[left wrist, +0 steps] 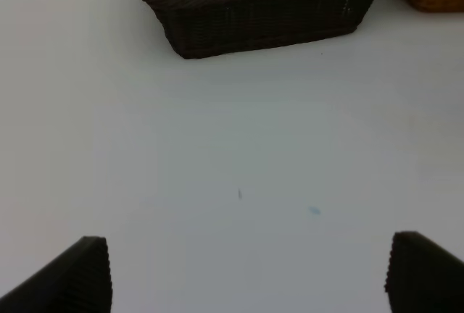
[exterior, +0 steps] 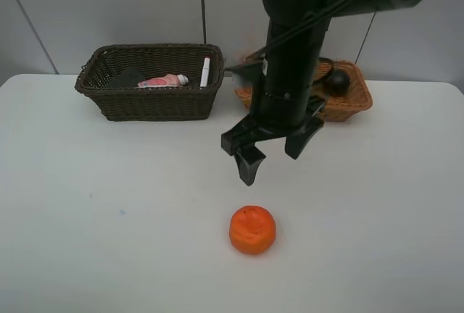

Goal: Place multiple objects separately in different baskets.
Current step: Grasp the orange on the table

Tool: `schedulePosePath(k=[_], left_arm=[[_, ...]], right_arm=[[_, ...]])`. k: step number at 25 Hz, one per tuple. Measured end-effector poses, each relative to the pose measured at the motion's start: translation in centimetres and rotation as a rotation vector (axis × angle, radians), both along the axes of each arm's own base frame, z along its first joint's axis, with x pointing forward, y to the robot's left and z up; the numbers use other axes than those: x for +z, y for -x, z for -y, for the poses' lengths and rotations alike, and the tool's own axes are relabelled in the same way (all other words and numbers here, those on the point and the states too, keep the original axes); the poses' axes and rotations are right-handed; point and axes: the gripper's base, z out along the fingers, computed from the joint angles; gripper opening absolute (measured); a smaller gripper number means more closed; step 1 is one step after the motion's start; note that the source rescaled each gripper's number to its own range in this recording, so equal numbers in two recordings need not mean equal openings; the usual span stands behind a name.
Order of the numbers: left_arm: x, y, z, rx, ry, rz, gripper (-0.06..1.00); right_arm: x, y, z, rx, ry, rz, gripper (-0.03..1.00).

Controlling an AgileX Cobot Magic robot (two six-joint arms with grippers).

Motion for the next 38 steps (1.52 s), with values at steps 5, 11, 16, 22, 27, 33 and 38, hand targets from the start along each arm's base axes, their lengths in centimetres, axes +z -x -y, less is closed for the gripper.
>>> schedulePosePath(k=[5, 11, 16, 22, 27, 33, 38], left_arm=[[0.0, 0.0, 0.0, 0.000, 0.000, 0.000, 1.00], [0.0, 0.0, 0.0, 0.000, 0.000, 0.000, 1.00], [0.0, 0.0, 0.0, 0.000, 0.000, 0.000, 1.00], [0.0, 0.0, 0.0, 0.000, 0.000, 0.000, 1.00], [0.0, 0.0, 0.0, 0.000, 0.000, 0.000, 1.00], [0.0, 0.0, 0.0, 0.000, 0.000, 0.000, 1.00], [0.0, 0.0, 0.0, 0.000, 0.000, 0.000, 1.00]], right_arm=[[-2.1, 3.1, -1.1, 0.085, 0.030, -0.028, 0.96], [-2.5, 4.9, -3.0, 0.138, -0.040, -0.016, 0.96], [-2.4, 4.6, -3.2, 0.181, -0.046, 0.042, 0.96], [-2.6, 4.2, -3.1, 0.204, -0.044, 0.085, 0.96], [-3.9, 4.7, -2.4, 0.205, -0.039, 0.080, 0.96], [-5.0, 5.0, -2.1, 0.201, -0.064, 0.094, 0.96], [-5.0, 4.9, -2.3, 0.203, -0.085, 0.117, 0.96]])
